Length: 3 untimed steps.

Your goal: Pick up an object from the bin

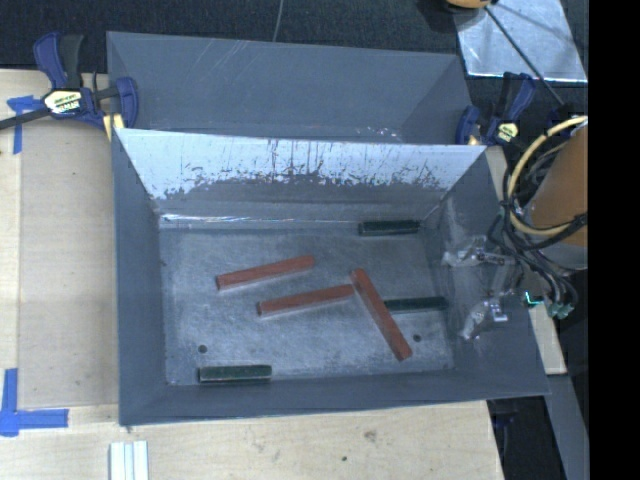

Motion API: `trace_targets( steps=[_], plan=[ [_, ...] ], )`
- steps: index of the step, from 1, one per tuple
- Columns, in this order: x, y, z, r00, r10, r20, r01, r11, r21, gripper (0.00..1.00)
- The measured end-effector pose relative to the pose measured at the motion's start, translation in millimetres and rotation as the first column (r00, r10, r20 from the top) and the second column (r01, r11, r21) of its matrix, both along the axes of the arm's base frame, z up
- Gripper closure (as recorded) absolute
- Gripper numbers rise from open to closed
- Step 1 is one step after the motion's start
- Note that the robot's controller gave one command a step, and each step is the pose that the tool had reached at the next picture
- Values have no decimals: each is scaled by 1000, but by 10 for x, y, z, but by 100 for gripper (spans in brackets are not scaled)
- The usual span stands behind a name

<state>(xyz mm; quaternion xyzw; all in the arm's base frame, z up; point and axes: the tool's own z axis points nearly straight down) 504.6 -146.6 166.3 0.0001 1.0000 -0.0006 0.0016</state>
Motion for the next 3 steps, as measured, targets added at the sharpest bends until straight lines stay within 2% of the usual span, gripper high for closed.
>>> trace_targets(
  steps=[1, 2, 3],
  plan=[
    [446, -4, -887, 997, -69, 22, 69, 998, -3, 100],
    [446, -4, -886, 997, -68, 22, 68, 998, -3, 100],
    [584, 136, 473, 998, -62, 1, 62, 998, 1, 100]
  ],
)
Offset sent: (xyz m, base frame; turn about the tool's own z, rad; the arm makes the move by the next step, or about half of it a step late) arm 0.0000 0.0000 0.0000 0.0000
